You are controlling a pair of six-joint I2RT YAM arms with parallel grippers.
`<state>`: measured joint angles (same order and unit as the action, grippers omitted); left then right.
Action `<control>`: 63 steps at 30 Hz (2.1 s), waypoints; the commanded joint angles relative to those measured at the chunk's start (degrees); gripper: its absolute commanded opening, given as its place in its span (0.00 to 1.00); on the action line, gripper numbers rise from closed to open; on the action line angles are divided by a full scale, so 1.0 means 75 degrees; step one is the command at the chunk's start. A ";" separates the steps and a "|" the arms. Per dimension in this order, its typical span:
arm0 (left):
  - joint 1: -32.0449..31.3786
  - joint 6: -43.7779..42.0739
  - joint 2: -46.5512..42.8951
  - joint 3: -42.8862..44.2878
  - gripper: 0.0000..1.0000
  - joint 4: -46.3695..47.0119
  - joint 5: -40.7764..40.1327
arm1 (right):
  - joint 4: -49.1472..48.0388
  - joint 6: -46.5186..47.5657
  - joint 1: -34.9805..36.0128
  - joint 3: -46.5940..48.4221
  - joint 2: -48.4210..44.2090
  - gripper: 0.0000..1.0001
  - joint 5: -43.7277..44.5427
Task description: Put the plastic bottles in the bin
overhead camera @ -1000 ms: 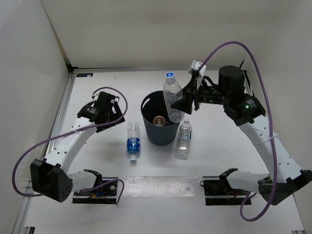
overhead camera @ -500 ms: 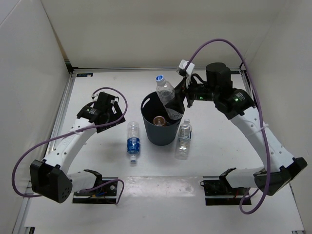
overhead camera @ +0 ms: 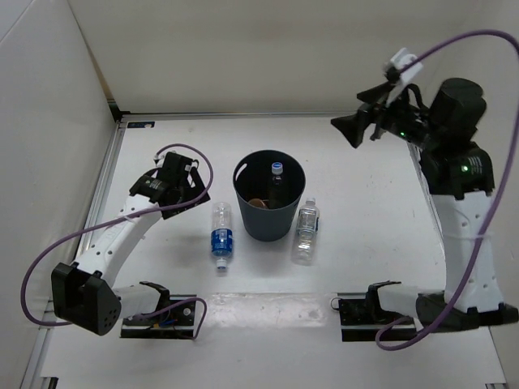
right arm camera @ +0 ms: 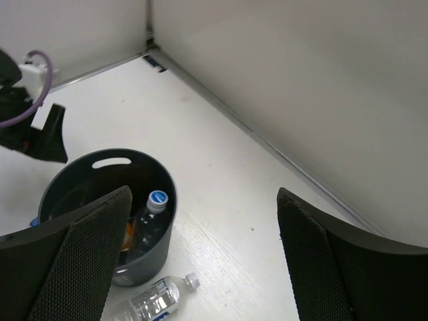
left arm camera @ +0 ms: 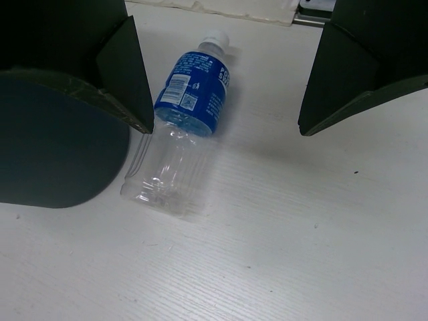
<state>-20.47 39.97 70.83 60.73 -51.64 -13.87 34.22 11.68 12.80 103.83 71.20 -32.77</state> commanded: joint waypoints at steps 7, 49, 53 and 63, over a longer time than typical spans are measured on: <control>-0.0177 -0.0032 -0.0103 -0.0257 1.00 0.0334 0.0512 | 0.1192 -0.0805 -0.0687 -0.1691 -0.1324 0.90 -0.0072; -0.0845 -0.0676 0.3178 -0.0023 0.83 0.1131 0.2166 | 0.1168 -0.2800 -0.2550 -0.3684 -0.2298 0.90 -0.0412; -0.0833 -0.0653 0.2850 -0.0082 0.72 0.0944 0.2026 | 0.1145 -0.2870 -0.2573 -0.3836 -0.2415 0.90 -0.0435; -0.0787 -0.0524 0.0977 0.0574 0.43 -0.0649 0.0339 | 0.1191 -0.2929 -0.2831 -0.4093 -0.2590 0.90 -0.0388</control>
<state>-26.44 35.48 84.42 60.99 -52.05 -4.89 43.59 -9.56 -7.77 74.04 52.75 -34.98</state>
